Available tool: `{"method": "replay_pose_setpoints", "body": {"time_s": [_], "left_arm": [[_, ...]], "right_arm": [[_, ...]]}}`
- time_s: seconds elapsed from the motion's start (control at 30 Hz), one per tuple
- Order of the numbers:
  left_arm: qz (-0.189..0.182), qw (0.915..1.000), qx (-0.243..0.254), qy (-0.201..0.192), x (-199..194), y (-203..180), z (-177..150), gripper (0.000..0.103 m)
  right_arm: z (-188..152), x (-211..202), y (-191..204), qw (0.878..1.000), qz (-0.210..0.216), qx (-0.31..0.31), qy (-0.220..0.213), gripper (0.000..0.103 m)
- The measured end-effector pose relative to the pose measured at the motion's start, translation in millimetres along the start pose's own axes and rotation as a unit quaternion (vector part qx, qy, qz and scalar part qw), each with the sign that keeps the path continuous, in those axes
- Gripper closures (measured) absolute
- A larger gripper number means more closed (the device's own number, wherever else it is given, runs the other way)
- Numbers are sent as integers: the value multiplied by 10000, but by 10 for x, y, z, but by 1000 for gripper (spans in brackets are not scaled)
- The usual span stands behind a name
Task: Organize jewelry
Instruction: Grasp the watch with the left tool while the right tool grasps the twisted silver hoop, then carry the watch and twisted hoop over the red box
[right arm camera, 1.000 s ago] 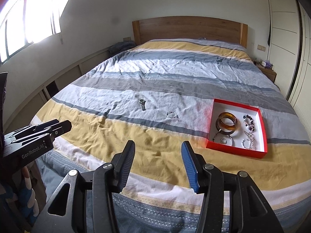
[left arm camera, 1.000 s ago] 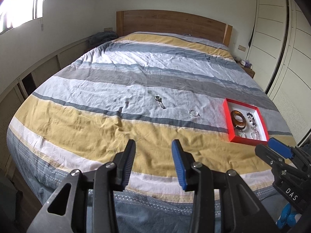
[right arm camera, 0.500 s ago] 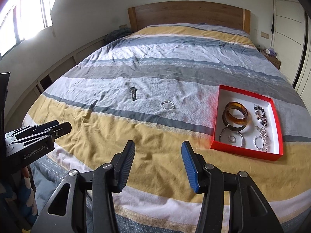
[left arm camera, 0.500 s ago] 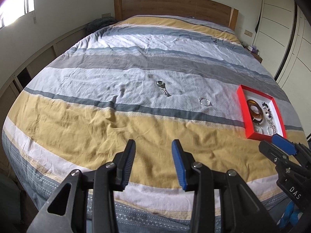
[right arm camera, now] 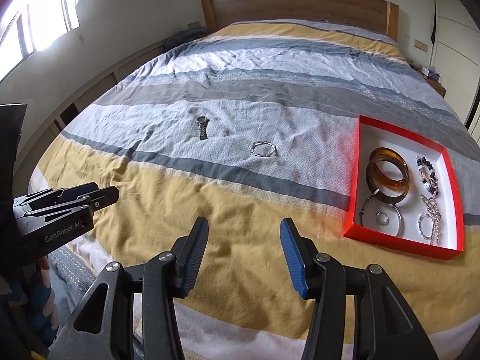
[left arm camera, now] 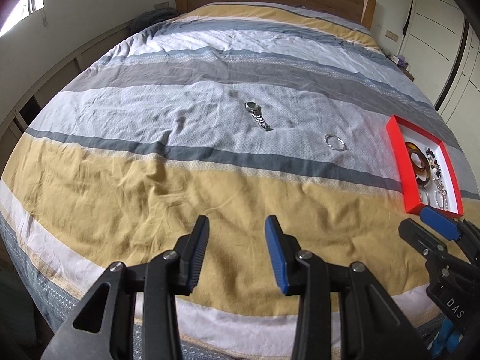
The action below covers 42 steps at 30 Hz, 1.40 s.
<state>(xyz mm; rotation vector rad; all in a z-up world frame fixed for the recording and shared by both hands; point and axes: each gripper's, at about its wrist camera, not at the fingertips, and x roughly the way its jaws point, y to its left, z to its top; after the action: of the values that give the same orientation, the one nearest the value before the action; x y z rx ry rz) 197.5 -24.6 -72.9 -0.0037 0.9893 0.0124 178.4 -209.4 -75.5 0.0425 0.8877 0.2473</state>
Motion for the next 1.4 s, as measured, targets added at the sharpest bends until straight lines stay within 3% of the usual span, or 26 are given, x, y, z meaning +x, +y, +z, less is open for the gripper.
{"method": "replay_pose_setpoints", "body": {"time_s": [0.4,0.5,0.63,0.77,1.1,1.17,1.23,1.4], "left_arm": [[-484,9980,-406,57,713,103,656,66],[-637,9971,-419,75,941,81,871,61],[-728,9968,-320,92,1266,20,1137,60],[-590,9979,-238,107,1579,-26,1318,60],[-210,9994,238,-136,1935,-188,1451,61],[-167,9992,289,-237,1935,-207,1427,65],[-145,9988,339,-311,1916,-217,1413,81],[-241,9980,370,-448,1813,-214,1371,81]], "right_arm": [[413,627,-74,9998,157,-112,41,54],[532,799,-141,9998,159,-99,39,53],[667,1016,-281,9999,129,2,39,53],[787,1248,-389,9998,147,66,108,53],[854,1697,-444,9993,248,109,263,52],[855,1729,-422,9993,271,73,234,57],[850,1748,-410,9992,320,35,236,61],[836,1700,-404,9990,414,49,159,62]]}}
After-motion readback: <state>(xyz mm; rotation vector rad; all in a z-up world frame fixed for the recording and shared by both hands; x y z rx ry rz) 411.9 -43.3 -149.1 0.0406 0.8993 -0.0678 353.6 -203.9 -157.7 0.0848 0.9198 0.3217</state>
